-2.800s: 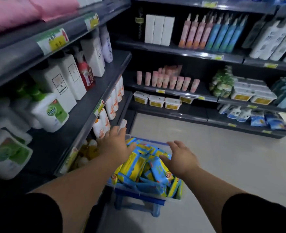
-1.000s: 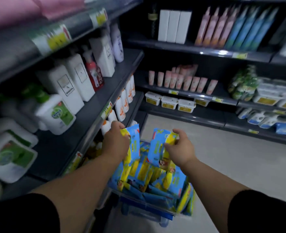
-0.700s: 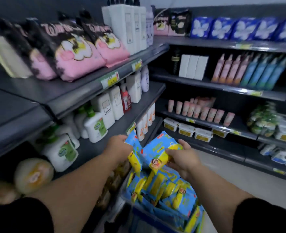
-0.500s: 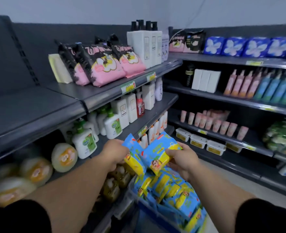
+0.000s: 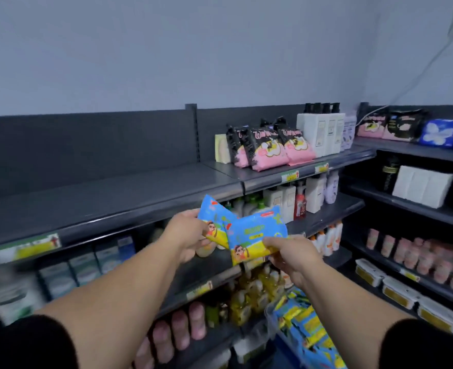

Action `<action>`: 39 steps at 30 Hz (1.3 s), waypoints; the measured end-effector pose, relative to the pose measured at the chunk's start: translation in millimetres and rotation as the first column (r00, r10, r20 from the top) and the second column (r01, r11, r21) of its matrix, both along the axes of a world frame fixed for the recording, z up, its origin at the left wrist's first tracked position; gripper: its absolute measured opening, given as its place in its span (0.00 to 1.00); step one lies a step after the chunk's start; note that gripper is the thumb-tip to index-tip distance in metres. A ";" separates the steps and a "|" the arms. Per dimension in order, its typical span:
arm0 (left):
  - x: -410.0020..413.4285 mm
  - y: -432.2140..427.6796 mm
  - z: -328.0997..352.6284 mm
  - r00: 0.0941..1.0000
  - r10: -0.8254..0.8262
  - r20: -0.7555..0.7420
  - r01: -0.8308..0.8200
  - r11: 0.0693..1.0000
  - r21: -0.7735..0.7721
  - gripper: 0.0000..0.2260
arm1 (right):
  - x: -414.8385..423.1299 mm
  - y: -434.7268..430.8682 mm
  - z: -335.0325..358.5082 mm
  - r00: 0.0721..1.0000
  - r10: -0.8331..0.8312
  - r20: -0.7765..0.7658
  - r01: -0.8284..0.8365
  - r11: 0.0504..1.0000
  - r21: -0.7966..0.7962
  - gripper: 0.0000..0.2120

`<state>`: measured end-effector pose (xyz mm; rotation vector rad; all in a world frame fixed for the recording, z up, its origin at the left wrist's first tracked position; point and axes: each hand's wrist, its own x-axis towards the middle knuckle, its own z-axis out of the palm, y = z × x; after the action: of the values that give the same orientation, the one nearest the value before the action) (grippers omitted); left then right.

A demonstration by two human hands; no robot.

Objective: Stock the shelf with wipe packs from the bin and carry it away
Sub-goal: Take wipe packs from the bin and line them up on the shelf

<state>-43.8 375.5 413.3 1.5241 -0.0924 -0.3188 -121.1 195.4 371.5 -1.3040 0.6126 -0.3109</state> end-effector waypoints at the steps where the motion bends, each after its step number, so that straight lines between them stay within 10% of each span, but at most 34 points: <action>1: -1.4 17.1 8.6 1.000 0.023 0.009 -0.022 0.999 -0.032 0.19 | 4.1 13.0 7.1 0.999 0.031 0.011 -0.031 0.999 -0.017 0.07; 16: 47.0 287.8 65.8 0.946 0.314 0.084 -0.288 0.929 -0.231 0.25 | 117.4 253.1 74.1 0.901 0.361 0.240 -0.383 0.922 0.054 0.04; 33: 172.5 586.0 50.0 0.765 0.644 -0.030 -0.632 0.740 -0.228 0.28 | 275.9 557.1 84.7 0.787 0.605 0.118 -0.603 0.796 -0.055 0.07; 39: 198.3 627.6 29.0 0.703 0.687 0.185 -0.698 0.716 -0.009 0.20 | 302.7 609.1 65.8 0.796 0.605 -0.028 -0.585 0.756 -0.295 0.12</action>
<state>154.4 1003.0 442.3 1.5323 0.3622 0.4328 181.5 804.5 437.3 -1.6927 0.0597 0.0935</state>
